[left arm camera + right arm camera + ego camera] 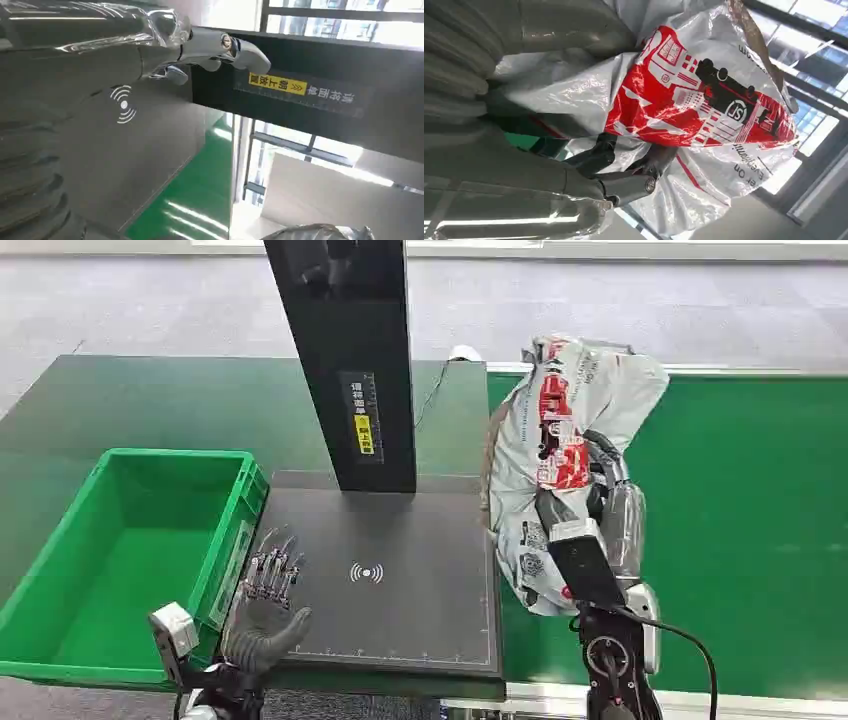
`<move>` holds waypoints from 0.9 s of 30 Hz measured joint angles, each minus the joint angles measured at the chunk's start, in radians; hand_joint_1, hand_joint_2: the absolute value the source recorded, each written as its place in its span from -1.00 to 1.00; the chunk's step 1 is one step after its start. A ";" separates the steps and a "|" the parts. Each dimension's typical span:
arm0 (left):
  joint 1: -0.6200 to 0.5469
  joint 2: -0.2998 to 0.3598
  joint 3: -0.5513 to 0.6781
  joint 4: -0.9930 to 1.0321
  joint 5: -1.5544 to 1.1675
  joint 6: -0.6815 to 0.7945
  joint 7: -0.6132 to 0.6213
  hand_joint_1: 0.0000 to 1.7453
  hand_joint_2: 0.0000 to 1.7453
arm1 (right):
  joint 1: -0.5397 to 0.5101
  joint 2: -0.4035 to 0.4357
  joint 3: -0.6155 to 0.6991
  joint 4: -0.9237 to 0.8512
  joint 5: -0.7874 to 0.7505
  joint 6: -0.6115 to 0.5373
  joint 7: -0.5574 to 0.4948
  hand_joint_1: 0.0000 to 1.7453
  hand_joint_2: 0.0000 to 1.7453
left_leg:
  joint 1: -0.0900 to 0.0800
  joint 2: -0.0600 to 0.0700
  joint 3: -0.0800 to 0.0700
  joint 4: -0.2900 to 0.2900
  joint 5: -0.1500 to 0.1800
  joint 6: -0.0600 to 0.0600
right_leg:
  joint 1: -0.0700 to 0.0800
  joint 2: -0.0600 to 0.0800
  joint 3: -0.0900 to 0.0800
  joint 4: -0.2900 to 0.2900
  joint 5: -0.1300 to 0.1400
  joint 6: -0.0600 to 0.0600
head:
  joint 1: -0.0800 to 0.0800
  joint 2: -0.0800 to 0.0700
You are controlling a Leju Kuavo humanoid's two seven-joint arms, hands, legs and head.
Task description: Moved the parcel from conveyor to table for the left to box.
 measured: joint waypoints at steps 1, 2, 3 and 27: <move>0.000 0.000 0.000 -0.002 0.000 0.000 0.000 -1.00 1.00 | -0.004 0.000 0.004 0.000 0.000 0.005 0.000 1.00 1.00 | 0.000 -0.001 0.000 0.000 0.001 0.000 | 0.000 -0.001 0.000 0.000 0.000 0.000 | 0.001 0.000; 0.000 0.000 0.001 -0.003 0.000 0.000 -0.001 -1.00 1.00 | -0.007 -0.002 0.009 0.000 0.000 0.005 0.002 1.00 1.00 | 0.000 0.000 -0.001 0.000 0.001 0.000 | 0.000 -0.001 0.000 0.000 0.000 0.000 | 0.000 0.000; 0.000 0.000 0.002 -0.006 0.000 0.006 -0.005 -1.00 1.00 | -0.009 -0.002 0.014 0.000 0.005 0.016 0.003 1.00 1.00 | 0.000 0.000 -0.001 0.000 0.001 0.000 | 0.000 -0.001 0.000 0.000 0.000 0.000 | 0.000 0.000; -0.095 0.040 0.017 -0.024 0.023 0.139 -0.047 -1.00 1.00 | -0.379 -0.197 0.527 0.465 0.159 0.581 -0.132 1.00 1.00 | 0.000 -0.002 -0.002 0.000 0.004 0.000 | 0.000 -0.003 0.000 0.000 0.001 0.000 | 0.000 0.000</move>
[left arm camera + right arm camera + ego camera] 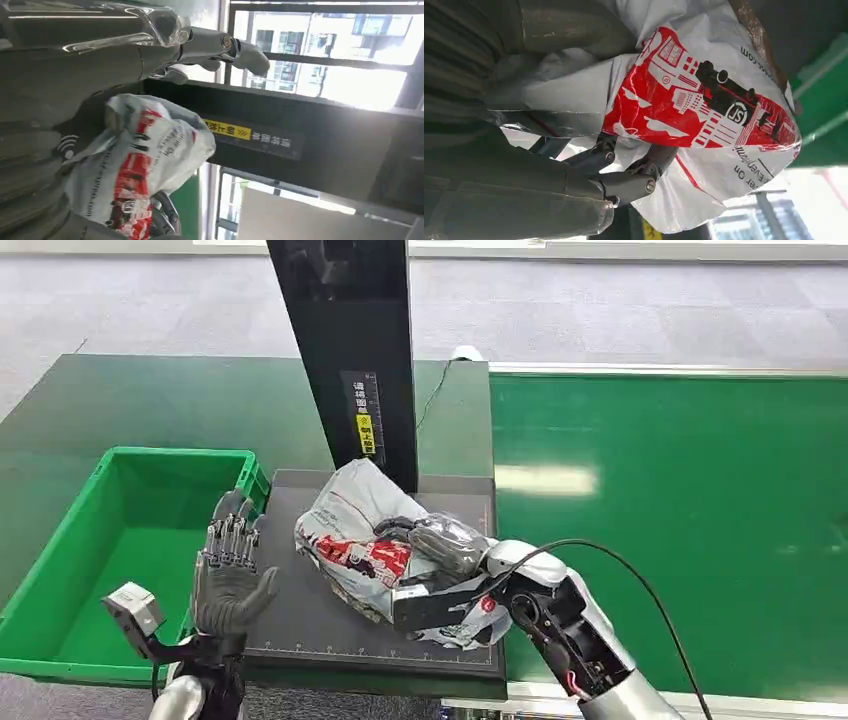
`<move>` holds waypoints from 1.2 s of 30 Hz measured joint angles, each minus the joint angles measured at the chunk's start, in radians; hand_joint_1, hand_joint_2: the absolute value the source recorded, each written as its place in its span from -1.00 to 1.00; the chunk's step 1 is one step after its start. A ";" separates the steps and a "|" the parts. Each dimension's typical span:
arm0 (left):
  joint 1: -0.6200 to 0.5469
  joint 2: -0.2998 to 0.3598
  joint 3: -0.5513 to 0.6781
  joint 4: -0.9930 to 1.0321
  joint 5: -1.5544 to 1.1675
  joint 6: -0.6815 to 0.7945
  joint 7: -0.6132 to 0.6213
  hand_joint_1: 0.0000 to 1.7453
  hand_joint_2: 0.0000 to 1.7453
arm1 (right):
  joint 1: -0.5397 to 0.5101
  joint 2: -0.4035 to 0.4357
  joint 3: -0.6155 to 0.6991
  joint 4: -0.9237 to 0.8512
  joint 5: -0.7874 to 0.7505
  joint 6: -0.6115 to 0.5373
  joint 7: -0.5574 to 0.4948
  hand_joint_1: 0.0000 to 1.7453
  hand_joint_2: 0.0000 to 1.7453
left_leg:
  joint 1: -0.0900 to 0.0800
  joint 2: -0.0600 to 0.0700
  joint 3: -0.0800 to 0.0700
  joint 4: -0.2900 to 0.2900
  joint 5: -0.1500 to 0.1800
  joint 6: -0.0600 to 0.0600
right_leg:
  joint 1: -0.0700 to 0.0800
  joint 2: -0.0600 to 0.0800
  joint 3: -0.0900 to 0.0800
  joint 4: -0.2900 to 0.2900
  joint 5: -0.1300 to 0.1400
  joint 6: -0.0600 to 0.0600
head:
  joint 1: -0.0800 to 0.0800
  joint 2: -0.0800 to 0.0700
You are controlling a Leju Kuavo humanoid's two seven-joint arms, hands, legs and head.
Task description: Moved the parcel from conveyor to table for the left to box.
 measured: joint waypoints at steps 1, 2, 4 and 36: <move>-0.002 0.003 0.000 0.005 0.000 -0.001 0.000 -1.00 1.00 | -0.011 -0.005 0.014 0.014 -0.002 0.002 -0.001 1.00 1.00 | 0.000 0.000 0.000 0.000 0.000 0.000 | 0.000 0.000 0.000 0.000 0.000 0.000 | 0.000 0.000; -0.003 0.005 0.000 0.009 0.000 -0.001 0.000 -1.00 1.00 | -0.018 -0.010 0.024 0.023 -0.005 0.002 -0.002 1.00 1.00 | 0.000 0.000 0.000 0.000 0.000 0.000 | 0.000 0.000 0.000 0.000 0.000 0.000 | 0.000 0.000; -0.006 0.010 0.000 0.016 0.000 -0.001 0.000 -1.00 1.00 | -0.031 -0.017 0.043 0.043 -0.008 0.003 -0.002 1.00 1.00 | 0.000 0.000 0.000 0.000 0.000 0.000 | 0.000 0.000 0.000 0.000 0.000 0.000 | 0.000 0.000; -0.017 0.053 0.008 0.054 0.015 -0.026 -0.034 -1.00 1.00 | -0.186 0.050 0.392 0.454 0.058 -0.475 -0.117 1.00 1.00 | 0.000 0.000 -0.001 0.000 0.001 0.000 | 0.000 0.000 0.001 0.000 0.001 0.000 | 0.000 0.000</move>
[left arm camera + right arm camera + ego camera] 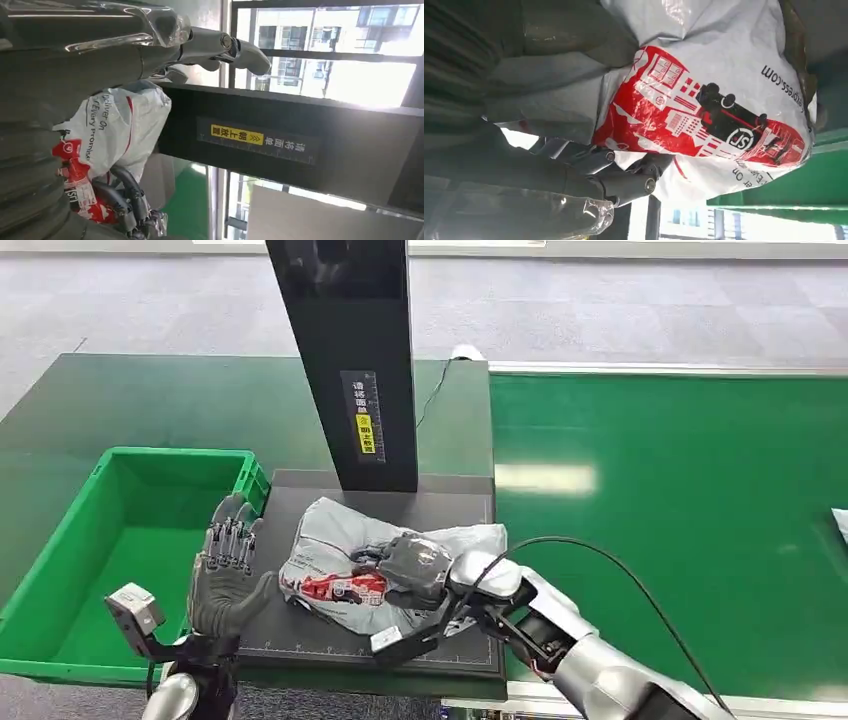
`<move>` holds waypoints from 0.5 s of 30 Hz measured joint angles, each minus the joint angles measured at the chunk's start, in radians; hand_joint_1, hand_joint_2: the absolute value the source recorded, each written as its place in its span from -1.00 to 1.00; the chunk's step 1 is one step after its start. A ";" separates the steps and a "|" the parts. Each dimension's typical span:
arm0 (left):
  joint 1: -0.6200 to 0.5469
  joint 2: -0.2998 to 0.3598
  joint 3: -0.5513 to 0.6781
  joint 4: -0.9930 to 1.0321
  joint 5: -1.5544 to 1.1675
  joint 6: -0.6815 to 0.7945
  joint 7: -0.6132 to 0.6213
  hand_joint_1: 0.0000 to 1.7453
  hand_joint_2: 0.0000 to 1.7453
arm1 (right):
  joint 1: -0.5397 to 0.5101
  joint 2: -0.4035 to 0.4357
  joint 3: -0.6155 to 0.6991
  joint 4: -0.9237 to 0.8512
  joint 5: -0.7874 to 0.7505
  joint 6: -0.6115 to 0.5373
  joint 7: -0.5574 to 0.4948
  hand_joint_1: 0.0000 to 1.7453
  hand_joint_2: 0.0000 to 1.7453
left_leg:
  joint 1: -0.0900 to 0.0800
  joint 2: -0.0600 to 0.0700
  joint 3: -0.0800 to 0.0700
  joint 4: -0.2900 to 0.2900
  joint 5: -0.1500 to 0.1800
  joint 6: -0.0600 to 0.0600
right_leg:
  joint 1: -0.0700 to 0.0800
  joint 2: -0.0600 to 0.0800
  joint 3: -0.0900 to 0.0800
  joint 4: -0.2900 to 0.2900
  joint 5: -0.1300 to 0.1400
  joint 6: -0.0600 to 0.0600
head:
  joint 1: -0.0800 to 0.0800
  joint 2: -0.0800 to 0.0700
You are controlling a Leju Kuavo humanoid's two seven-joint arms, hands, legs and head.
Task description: Moved the parcel from conveyor to table for the left to box.
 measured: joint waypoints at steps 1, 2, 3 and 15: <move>-0.003 0.001 -0.001 0.003 0.001 0.000 0.000 -1.00 1.00 | 0.000 0.003 0.002 0.006 0.000 -0.003 -0.001 1.00 1.00 | 0.000 0.000 0.000 0.000 0.000 0.000 | 0.000 0.000 0.000 0.000 0.000 0.000 | 0.000 0.000; -0.005 0.002 -0.002 0.005 0.002 -0.001 -0.001 -1.00 1.00 | 0.000 0.004 0.003 0.011 -0.001 -0.014 -0.006 1.00 1.00 | 0.000 0.000 0.000 0.000 0.000 0.000 | 0.000 0.000 0.000 0.000 0.000 0.000 | 0.000 0.000; -0.007 0.004 -0.003 0.007 0.003 -0.002 -0.003 -1.00 1.00 | 0.000 0.008 0.004 0.018 -0.006 -0.035 -0.018 0.92 1.00 | 0.000 0.000 0.000 0.000 0.000 0.000 | 0.000 0.000 0.000 0.000 0.000 0.000 | 0.000 0.000; -0.026 0.028 -0.036 0.035 -0.064 -0.010 -0.001 -1.00 1.00 | 0.004 0.041 -0.007 0.066 -0.055 -0.216 -0.001 -1.00 1.00 | 0.000 0.000 0.000 0.000 0.000 0.000 | 0.000 0.000 0.000 0.000 0.000 0.000 | 0.000 0.000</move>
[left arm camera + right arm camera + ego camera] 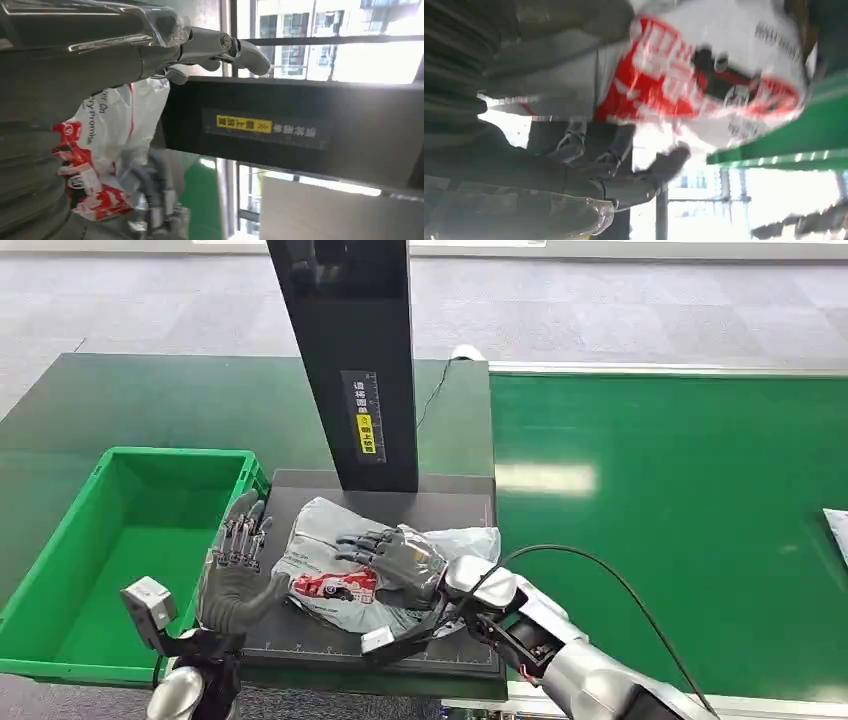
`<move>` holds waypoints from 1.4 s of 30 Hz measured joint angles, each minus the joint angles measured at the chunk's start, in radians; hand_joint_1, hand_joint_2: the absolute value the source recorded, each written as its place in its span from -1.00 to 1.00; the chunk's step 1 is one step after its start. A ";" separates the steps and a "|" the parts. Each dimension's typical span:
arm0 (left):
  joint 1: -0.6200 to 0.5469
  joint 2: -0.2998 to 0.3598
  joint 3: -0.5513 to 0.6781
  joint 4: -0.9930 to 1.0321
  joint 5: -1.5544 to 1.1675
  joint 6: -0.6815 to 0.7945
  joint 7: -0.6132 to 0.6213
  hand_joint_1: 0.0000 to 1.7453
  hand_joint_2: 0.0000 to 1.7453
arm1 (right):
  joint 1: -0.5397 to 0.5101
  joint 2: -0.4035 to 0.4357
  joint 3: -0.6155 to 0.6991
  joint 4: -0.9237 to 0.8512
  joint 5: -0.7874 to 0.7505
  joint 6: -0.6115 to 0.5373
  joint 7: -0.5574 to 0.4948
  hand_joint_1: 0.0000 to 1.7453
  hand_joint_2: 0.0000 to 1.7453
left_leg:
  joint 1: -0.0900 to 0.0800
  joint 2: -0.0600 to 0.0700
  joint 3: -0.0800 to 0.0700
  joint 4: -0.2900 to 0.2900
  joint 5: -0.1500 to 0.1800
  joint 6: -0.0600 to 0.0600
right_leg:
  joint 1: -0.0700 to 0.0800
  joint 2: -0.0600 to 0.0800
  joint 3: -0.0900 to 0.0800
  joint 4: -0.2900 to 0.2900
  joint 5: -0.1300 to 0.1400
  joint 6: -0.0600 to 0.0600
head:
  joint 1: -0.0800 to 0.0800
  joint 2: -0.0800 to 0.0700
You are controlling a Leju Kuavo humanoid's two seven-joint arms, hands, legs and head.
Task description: Moved the parcel from conveyor to table for the left to box.
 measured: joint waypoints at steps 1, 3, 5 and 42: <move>0.000 0.003 -0.005 0.003 -0.017 0.000 0.002 -1.00 1.00 | 0.000 0.000 -0.006 -0.002 -0.006 -0.008 0.003 -1.00 1.00 | 0.000 0.000 0.000 0.000 0.000 0.000 | 0.000 0.000 0.000 0.000 0.000 0.000 | 0.000 0.000; 0.000 0.010 -0.019 0.013 -0.047 0.000 0.007 -1.00 1.00 | 0.000 -0.003 -0.027 -0.012 -0.015 -0.016 0.009 -1.00 1.00 | 0.000 0.000 0.000 0.000 0.000 0.000 | 0.000 0.000 0.000 0.000 0.000 0.000 | 0.000 0.000; -0.001 0.013 -0.025 0.019 -0.054 0.000 0.008 -1.00 1.00 | 0.000 -0.006 -0.037 -0.019 -0.018 -0.016 0.010 -1.00 1.00 | 0.000 0.000 0.000 0.000 0.000 0.000 | 0.000 0.000 0.000 0.000 0.000 0.000 | 0.000 0.000; -0.021 0.079 -0.206 0.024 -0.390 0.002 0.014 -1.00 1.00 | 0.145 0.001 -0.365 -0.448 -0.206 -0.072 0.099 -1.00 1.00 | 0.000 0.000 -0.001 0.000 0.000 0.000 | 0.000 0.000 -0.001 0.000 0.000 0.000 | 0.000 0.000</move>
